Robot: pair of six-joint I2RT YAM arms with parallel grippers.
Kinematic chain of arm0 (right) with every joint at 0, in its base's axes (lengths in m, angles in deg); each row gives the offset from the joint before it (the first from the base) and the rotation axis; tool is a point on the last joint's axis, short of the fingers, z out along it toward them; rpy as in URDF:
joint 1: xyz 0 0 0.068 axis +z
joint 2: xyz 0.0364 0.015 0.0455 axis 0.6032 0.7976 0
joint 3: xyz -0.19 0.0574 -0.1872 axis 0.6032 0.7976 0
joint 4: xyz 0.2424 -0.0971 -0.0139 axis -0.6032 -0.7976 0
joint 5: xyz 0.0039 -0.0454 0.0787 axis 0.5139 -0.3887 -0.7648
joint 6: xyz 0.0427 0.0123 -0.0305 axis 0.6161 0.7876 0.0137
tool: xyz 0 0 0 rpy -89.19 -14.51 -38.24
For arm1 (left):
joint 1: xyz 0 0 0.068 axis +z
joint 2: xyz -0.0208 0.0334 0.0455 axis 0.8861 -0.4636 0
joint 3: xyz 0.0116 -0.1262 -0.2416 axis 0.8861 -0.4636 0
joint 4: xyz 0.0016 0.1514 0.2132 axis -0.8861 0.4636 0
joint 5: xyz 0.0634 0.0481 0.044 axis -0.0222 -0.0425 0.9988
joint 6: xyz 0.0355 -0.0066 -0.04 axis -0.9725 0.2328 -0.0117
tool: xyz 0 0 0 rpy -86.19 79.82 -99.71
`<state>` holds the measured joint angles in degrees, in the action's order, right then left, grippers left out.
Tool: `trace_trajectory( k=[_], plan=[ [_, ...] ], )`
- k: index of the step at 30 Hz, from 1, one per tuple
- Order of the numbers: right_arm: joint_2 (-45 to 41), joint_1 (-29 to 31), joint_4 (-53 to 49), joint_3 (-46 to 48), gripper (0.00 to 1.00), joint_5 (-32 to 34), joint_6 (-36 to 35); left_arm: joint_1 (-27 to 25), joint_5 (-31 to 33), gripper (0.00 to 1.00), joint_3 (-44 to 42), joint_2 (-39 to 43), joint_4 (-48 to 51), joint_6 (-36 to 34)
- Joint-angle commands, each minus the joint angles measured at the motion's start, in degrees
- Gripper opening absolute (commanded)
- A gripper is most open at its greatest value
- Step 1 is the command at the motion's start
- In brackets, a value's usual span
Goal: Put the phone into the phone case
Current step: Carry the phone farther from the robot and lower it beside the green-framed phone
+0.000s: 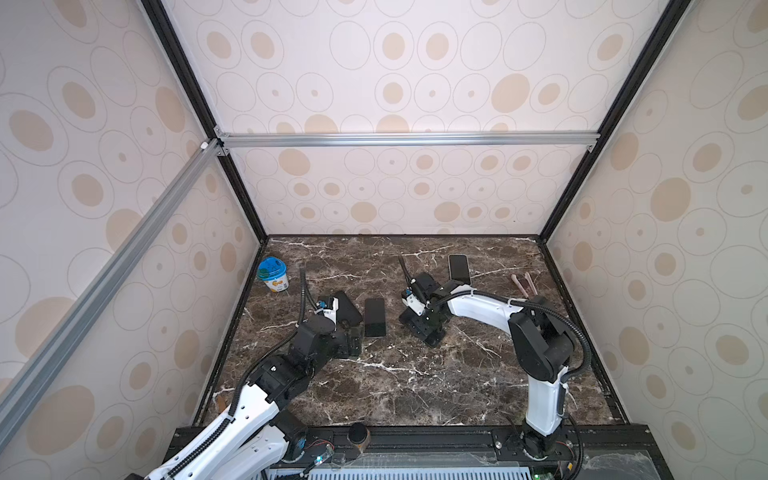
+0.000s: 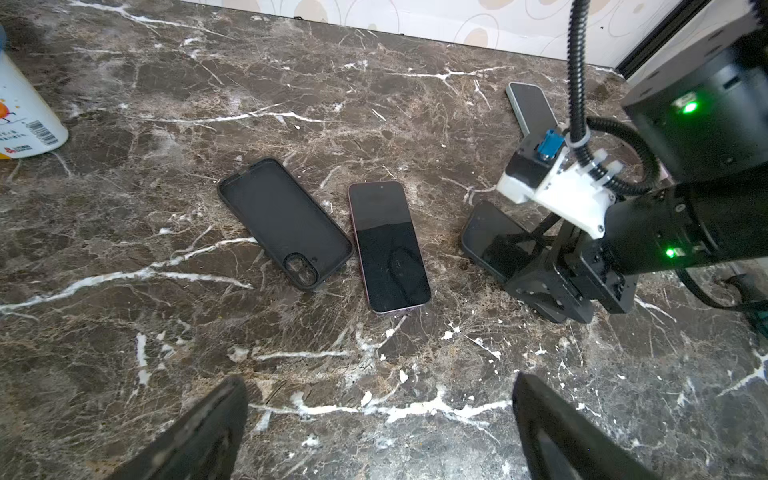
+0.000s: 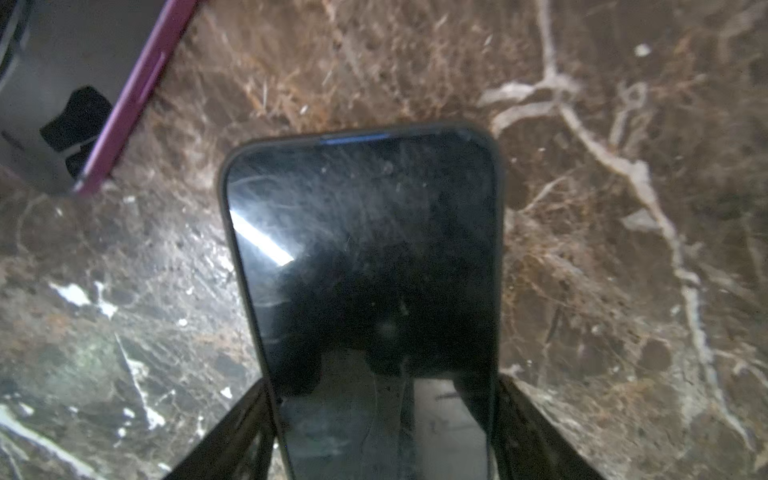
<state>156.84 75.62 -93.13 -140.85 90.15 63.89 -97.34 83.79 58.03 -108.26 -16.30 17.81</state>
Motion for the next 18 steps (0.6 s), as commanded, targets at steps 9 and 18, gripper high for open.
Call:
trace_trajectory(
  k=[9, 18],
  plan=[
    [0.86, -3.03, -6.46, -13.51, 0.18, 6.76, 16.75, 0.33, -0.39, 1.0, 0.39, -0.66, -1.92, 0.93],
    [6.04, -8.09, -7.65, -22.64, 0.17, 8.01, 24.2, 0.36, -1.11, 1.0, 0.56, -2.3, -3.04, 1.25]
  ],
)
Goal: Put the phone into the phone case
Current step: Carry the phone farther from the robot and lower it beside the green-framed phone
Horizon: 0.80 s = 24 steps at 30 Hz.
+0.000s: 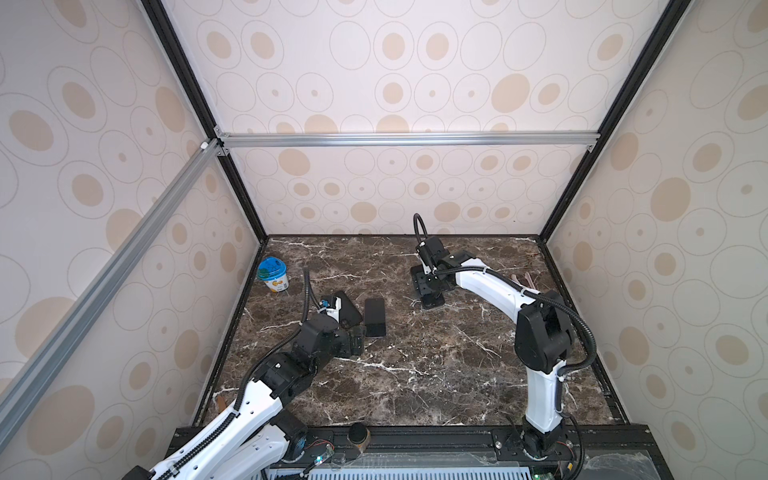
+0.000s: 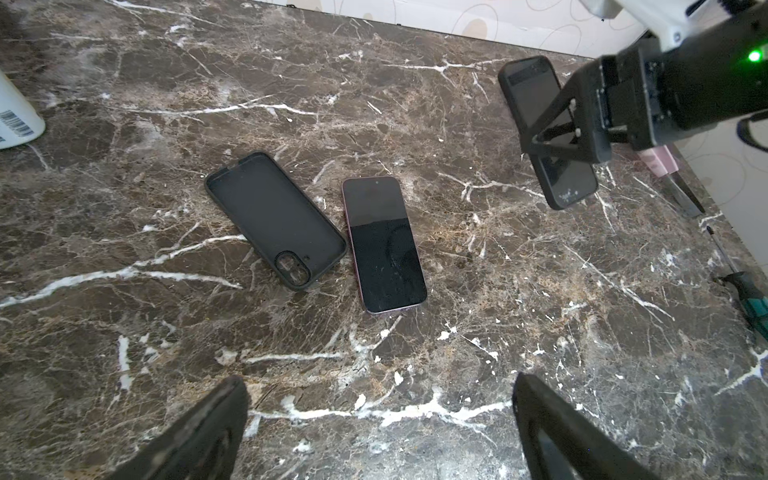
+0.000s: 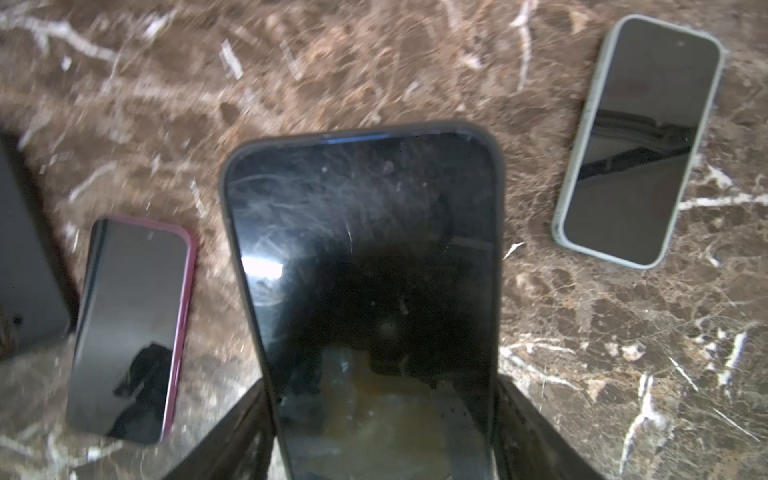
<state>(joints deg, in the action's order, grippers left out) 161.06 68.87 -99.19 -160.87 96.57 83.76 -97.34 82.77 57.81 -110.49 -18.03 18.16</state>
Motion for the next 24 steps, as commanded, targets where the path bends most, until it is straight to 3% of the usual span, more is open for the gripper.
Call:
trace_trajectory(
  k=[1, 11, 24],
  plan=[
    [2.5, -1.88, -1.65, -3.68, 0.17, 1.99, 4.88, 0.34, -0.08, 1.0, 0.79, -0.2, -1.48, 1.01],
    [11.24, -4.45, -0.51, -14.42, 0.17, 5.15, 6.06, 0.44, 0.25, 1.0, 0.46, -1.19, -2.17, 2.09],
    [22.29, -7.59, 1.46, -24.83, 0.19, 4.09, 5.22, 0.42, -0.17, 1.0, -0.09, -0.64, -2.4, 3.03]
  ],
)
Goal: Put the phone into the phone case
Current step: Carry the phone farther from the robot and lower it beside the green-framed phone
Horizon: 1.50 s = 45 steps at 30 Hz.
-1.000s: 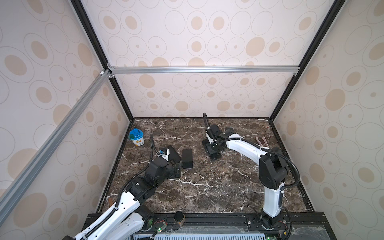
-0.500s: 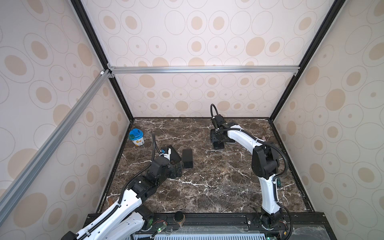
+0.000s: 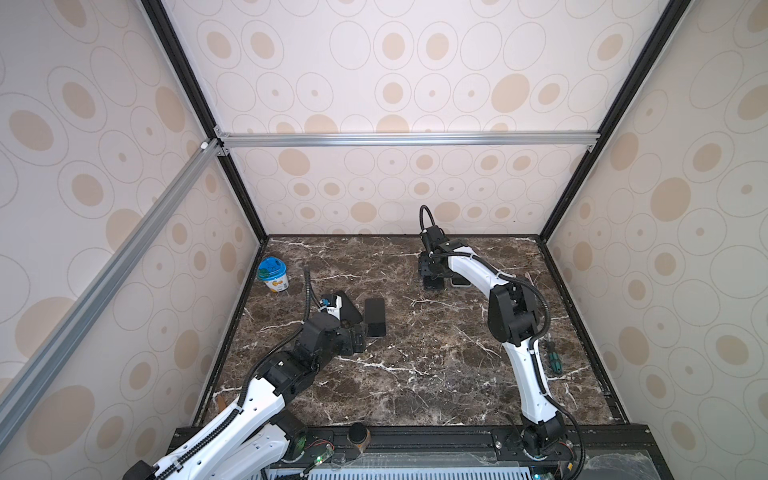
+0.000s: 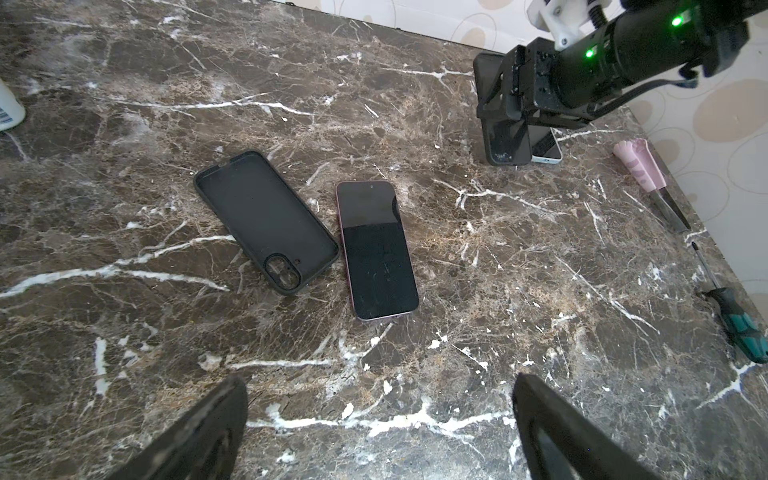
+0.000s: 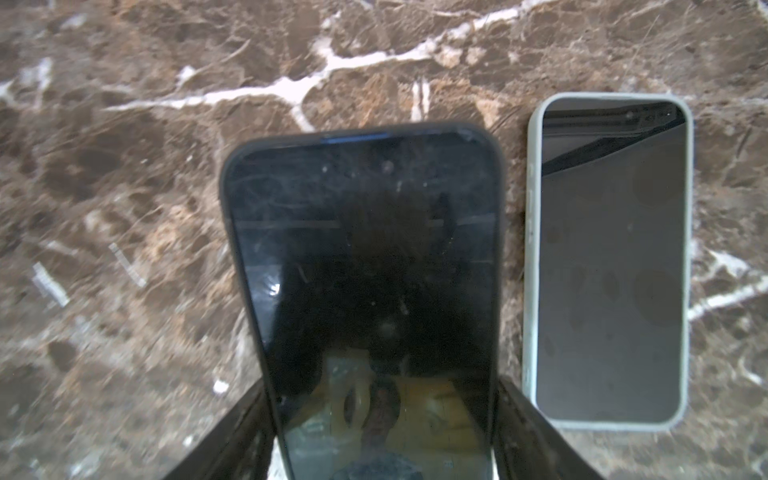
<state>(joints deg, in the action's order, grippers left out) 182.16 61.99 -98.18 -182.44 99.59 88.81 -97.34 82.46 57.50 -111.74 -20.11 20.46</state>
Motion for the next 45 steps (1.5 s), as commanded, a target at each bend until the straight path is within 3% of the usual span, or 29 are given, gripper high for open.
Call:
trace_trajectory(
  k=[1, 8, 15, 21, 37, 45],
  plan=[
    [1.89, -0.94, 0.37, -3.96, 0.19, 1.21, 0.12, 0.46, 0.07, 1.0, 0.18, 0.78, -0.32, 0.9],
    [5.77, -1.73, -1.37, -7.68, 0.21, 0.93, 0.45, 0.47, -0.22, 1.0, -0.65, 2.53, -0.06, 1.52],
    [7.71, -2.43, -1.56, -7.97, 0.29, 0.22, 1.82, 0.49, -1.42, 1.0, -2.27, 2.23, -1.76, 3.25],
    [8.57, -2.78, -1.79, -7.97, 0.44, -0.08, 2.63, 0.45, -1.12, 1.0, -2.64, 2.1, -1.87, 4.13],
    [9.62, -3.68, -4.27, -10.71, 0.67, -1.7, 2.06, 0.5, 0.62, 1.0, -4.99, 0.89, -1.45, 6.65],
    [8.2, -3.79, -5.91, -10.9, 0.91, -2.83, -1.31, 0.59, 0.71, 1.0, -5.07, 0.27, -1.79, 7.45]
  ],
)
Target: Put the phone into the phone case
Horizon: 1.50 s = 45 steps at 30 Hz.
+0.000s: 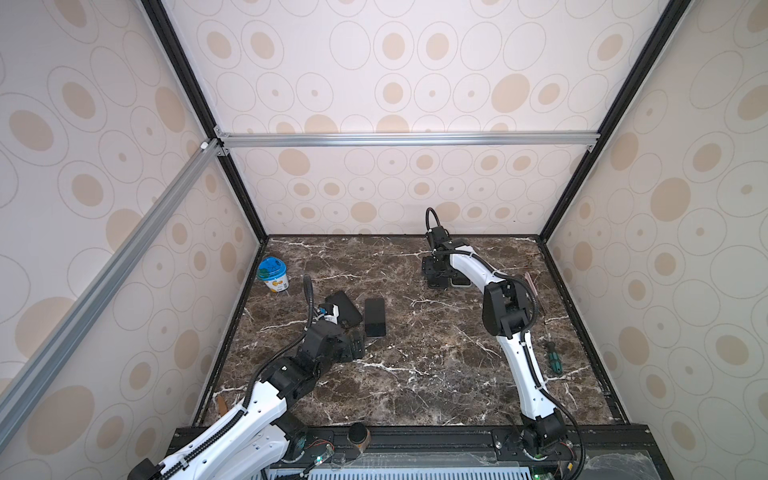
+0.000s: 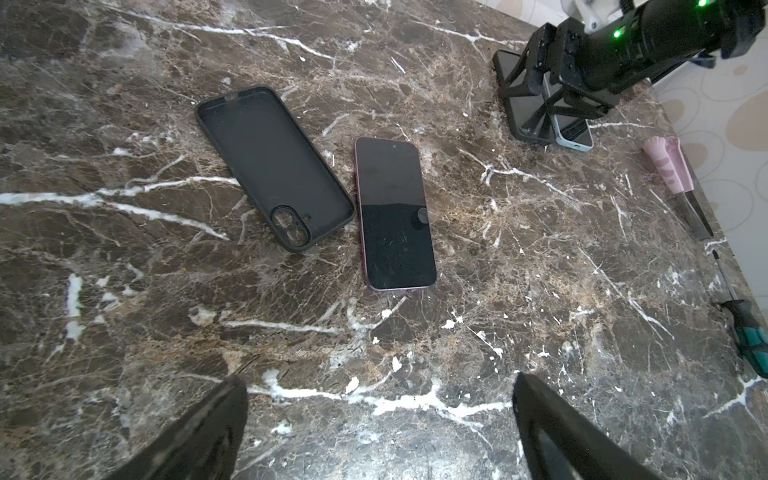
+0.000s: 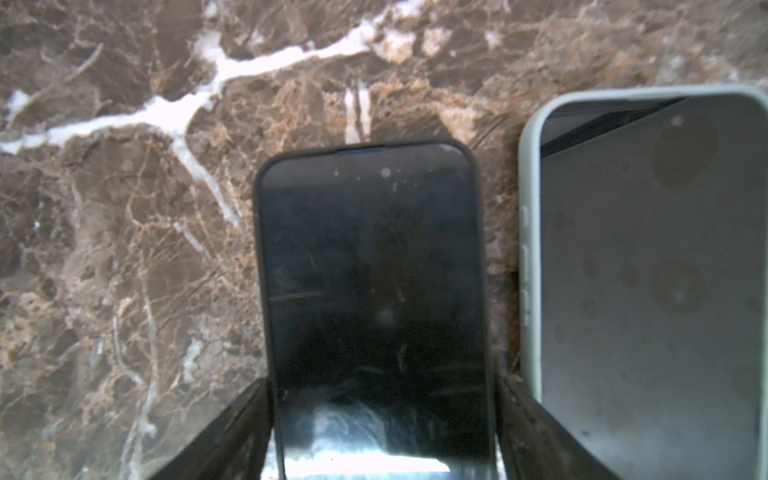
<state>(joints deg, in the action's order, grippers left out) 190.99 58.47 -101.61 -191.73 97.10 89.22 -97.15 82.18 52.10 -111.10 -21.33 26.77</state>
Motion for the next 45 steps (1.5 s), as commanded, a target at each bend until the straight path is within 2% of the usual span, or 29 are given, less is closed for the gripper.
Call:
trace_trajectory(
  k=[1, 7, 10, 16, 20, 28, 33, 37, 39, 45],
  plan=[
    [-0.94, -0.27, -2.61, -1.59, 0.95, -0.41, -2.23, 0.4, 0.84, 1.0, 0.34, -0.52, -0.67, 1.15],
    [-3.31, -0.28, -3.15, -1.52, 0.96, -0.43, -4.34, 0.52, 0.59, 1.0, 0.37, -1.6, -1.32, 0.89],
    [-7.07, -0.12, -2.27, 1.44, 0.96, 0.36, -6.84, 0.82, 1.61, 1.0, -0.09, -1.73, -2.33, 0.35],
    [-22.08, -0.08, 7.98, 18.97, 0.95, -1.83, -12.01, 3.55, 1.12, 1.0, 1.23, -5.35, -3.35, -1.84],
    [-31.65, -0.04, 11.88, 29.58, 0.93, -6.44, -15.23, 5.96, 0.95, 1.0, 3.5, -9.22, -3.65, -4.03],
    [-47.51, 0.41, 17.41, 49.7, 0.88, -14.14, -15.95, 11.54, 2.67, 0.96, 8.61, -18.44, -4.53, -5.75],
    [-54.69, 2.38, 19.02, 59.27, 0.87, -16.77, -16.79, 15.41, 1.4, 0.88, 12.0, -25.3, -6.84, -6.19],
    [-58.4, 4.83, 18.04, 63.45, 0.86, -17.09, -18.14, 18.04, 0.21, 0.78, 13.72, -31.0, -8.62, -6.11],
    [-60.1, 5.81, 17.99, 65.36, 0.86, -17.07, -18.26, 18.59, 1.02, 0.72, 14.63, -33.64, -9.04, -6.41],
    [-64.39, 7.32, 17.72, 71.13, 0.86, -16.67, -16.97, 19.24, 1.2, 0.65, 16.39, -40.56, -11.68, -6.99]
  ],
)
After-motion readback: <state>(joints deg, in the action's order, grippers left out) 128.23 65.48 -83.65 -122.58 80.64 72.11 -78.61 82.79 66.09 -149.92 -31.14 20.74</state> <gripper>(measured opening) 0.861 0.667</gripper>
